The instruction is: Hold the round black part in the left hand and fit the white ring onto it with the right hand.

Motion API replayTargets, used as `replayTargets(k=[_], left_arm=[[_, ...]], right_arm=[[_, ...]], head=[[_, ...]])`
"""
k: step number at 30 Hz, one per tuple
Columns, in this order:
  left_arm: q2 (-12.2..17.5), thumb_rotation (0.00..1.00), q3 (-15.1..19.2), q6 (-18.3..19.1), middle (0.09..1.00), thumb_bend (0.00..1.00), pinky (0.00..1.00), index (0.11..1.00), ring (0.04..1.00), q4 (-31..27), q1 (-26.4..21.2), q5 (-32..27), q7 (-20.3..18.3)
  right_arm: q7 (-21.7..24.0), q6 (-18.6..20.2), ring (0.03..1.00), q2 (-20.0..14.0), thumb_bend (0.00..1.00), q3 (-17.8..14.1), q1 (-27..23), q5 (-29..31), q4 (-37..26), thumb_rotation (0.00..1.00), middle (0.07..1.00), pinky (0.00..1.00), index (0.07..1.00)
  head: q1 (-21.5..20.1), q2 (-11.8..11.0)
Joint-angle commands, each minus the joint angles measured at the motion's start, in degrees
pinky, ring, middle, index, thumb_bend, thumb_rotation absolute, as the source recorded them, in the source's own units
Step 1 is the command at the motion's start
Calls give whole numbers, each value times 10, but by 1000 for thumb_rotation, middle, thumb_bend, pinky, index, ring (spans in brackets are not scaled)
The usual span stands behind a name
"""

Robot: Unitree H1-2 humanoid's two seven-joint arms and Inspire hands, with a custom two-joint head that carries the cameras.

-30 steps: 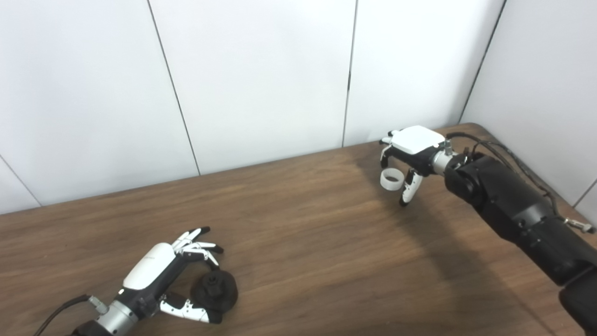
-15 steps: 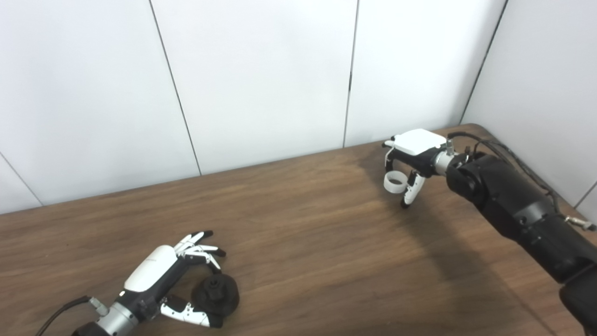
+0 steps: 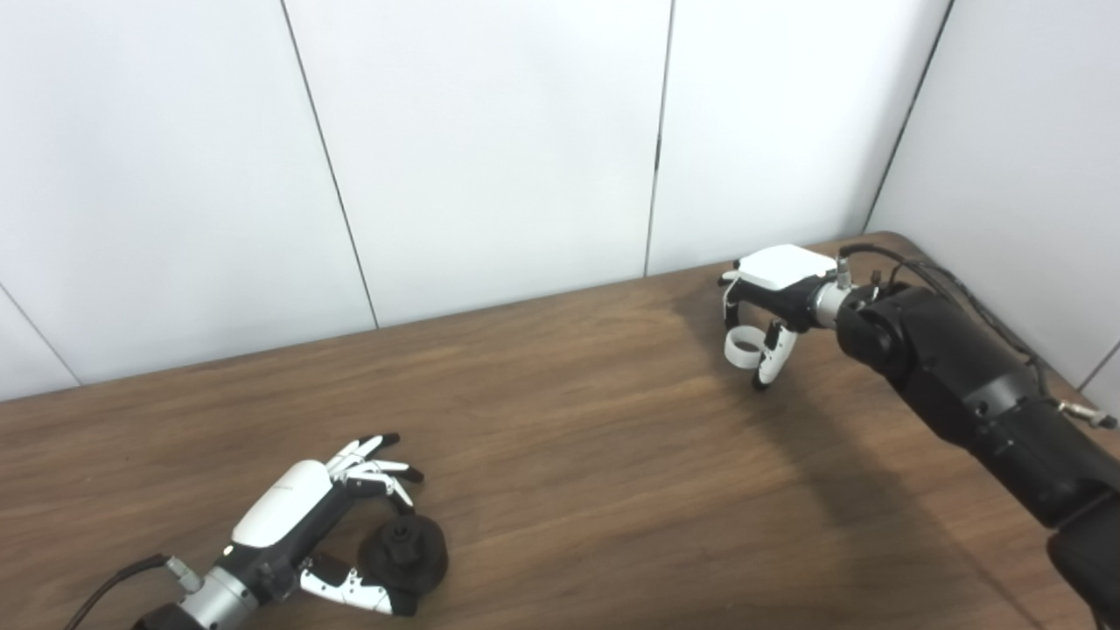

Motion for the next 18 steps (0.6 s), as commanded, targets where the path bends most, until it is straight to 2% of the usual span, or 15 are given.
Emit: replayTargets(k=[1,18], left_arm=[[11,62,6,-2,790,524,1000,481,979,-10,-6,-1,1],[13,63,6,-2,787,524,1000,481,977,-10,-8,-4,-2]], right_arm=[[5,2,1000,-13,1000,1,-15,-1,-10,232,943,1000,622],[-1,0,1000,-31,1000,-12,2,9,-21,225,950,1000,656]], head=[[-1,0],[-3,1]])
